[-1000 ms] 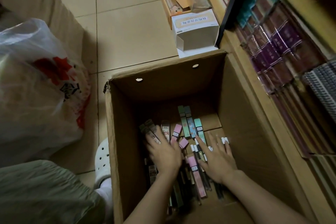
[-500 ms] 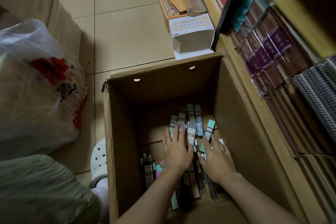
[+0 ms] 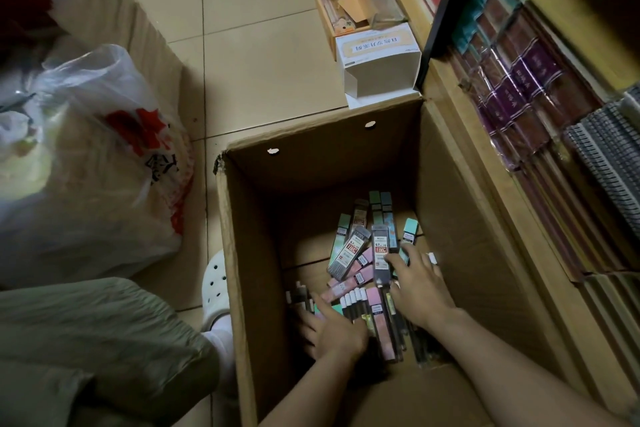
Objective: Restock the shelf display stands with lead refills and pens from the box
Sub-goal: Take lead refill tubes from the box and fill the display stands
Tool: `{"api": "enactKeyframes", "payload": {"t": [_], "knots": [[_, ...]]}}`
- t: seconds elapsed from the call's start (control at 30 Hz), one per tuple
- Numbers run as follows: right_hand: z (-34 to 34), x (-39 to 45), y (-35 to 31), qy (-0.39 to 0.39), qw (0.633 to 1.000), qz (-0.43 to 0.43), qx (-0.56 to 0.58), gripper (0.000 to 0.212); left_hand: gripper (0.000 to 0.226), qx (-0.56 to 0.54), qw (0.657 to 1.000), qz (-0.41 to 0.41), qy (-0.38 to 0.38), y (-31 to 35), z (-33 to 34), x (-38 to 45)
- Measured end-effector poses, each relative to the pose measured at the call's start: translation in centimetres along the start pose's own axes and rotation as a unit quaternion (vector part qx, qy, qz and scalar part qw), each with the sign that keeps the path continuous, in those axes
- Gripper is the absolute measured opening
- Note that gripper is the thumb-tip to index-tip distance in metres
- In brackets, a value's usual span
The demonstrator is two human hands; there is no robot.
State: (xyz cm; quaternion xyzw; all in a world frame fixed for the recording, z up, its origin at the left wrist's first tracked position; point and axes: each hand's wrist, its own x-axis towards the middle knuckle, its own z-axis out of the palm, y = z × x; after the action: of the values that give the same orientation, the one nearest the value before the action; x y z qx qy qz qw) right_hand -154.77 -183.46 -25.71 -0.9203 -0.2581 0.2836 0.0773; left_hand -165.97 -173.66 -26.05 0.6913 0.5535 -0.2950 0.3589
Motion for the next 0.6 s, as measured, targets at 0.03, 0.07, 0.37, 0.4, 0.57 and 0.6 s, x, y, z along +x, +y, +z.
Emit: {"api": "enactKeyframes", "payload": {"t": [0.03,0.07,0.37,0.4,0.57,0.6], "knots": [[0.0,0.0,0.0,-0.006,1.000,0.000,0.004,0.055,0.101,0.012,1.000,0.016,0.012,-0.1,0.3,0.0],[0.0,0.0,0.1,-0.008,1.000,0.000,0.005,0.057,0.099,0.028,0.999,0.036,0.025,-0.1,0.6,0.1],[0.1,0.5,0.4,0.037,0.999,0.024,-0.003,0.054,0.079,-0.011,0.982,0.167,0.085,1.8,-0.3,2.2],[0.1,0.6,0.5,0.049,0.998,0.030,0.000,0.050,0.069,-0.036,0.978,0.177,0.101,1.7,-0.7,2.5],[0.0,0.8,0.6,0.084,0.995,0.037,0.027,0.041,0.031,-0.132,0.955,0.165,0.206,2.1,-2.1,3.2],[0.0,0.8,0.5,0.088,0.994,0.039,0.042,0.040,0.026,-0.159,0.954,0.149,0.206,2.3,-2.3,3.3]]}}
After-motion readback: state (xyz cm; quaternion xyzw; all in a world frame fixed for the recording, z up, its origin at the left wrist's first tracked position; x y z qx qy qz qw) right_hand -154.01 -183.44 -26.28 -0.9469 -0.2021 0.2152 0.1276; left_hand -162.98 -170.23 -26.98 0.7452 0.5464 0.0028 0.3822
